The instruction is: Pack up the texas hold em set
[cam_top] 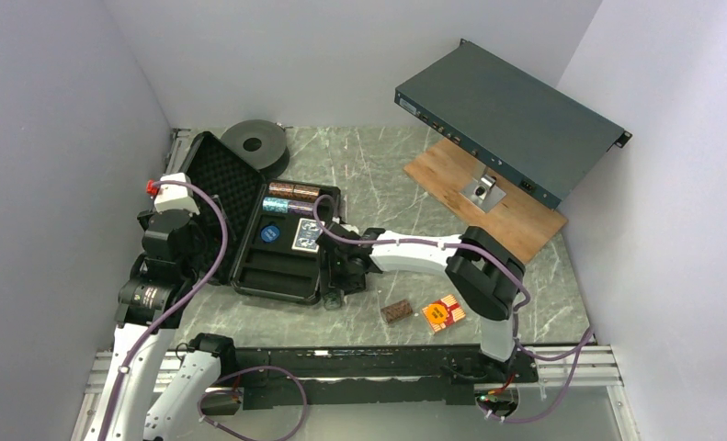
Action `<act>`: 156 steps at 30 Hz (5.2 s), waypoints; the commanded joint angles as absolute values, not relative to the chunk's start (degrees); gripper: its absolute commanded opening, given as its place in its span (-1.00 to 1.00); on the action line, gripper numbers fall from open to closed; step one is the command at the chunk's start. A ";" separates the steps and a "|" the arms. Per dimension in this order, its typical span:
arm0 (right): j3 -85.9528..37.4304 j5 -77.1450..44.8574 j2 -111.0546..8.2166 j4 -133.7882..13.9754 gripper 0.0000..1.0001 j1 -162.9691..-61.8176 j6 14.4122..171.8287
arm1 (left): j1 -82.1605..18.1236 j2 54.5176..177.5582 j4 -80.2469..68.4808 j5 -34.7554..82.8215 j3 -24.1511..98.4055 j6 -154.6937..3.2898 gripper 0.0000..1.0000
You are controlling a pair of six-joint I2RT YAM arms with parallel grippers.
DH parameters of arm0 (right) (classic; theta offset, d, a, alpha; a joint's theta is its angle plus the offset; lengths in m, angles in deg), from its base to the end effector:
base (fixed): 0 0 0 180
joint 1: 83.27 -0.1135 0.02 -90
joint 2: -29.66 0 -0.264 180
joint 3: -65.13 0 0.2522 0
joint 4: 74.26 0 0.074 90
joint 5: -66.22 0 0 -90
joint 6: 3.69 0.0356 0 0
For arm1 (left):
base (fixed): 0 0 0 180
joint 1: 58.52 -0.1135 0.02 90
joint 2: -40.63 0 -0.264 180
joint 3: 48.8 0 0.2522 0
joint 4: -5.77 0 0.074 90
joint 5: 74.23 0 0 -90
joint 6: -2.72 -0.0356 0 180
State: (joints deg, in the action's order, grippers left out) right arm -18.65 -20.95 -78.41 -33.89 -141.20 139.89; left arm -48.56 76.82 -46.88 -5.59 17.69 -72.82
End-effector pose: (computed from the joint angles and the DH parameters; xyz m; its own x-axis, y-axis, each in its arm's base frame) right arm 0.1996 0.3218 0.1617 -0.9750 -0.0424 -0.2182 -0.1230 0.9205 0.3709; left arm 0.1242 -0.0086 0.3559 -0.3200 -0.1799 -0.9302 -0.2588 0.9611 -0.0968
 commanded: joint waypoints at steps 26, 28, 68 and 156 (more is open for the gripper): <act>-19.18 -41.15 -63.83 -33.15 -1.00 -141.54 102.40 | -48.38 76.84 -46.75 -7.33 18.66 -73.11 0.98; -19.73 -41.31 -63.00 -36.12 -1.00 -141.53 99.60 | -48.41 76.72 -46.90 -8.84 18.73 -72.47 0.99; -52.21 -11.05 -90.97 -49.74 -1.00 -148.68 77.52 | -47.19 75.17 -56.54 -43.46 23.84 -45.41 0.99; -36.84 -17.48 -85.54 -49.67 -0.91 -149.53 87.89 | -46.92 74.12 -52.70 -45.24 19.99 -48.99 1.00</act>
State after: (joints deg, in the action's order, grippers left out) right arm -34.25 -18.59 -85.62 -47.27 -149.74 86.99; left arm -47.12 74.56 -54.55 -44.11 20.46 -47.69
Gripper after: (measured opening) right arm 0.047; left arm 0.996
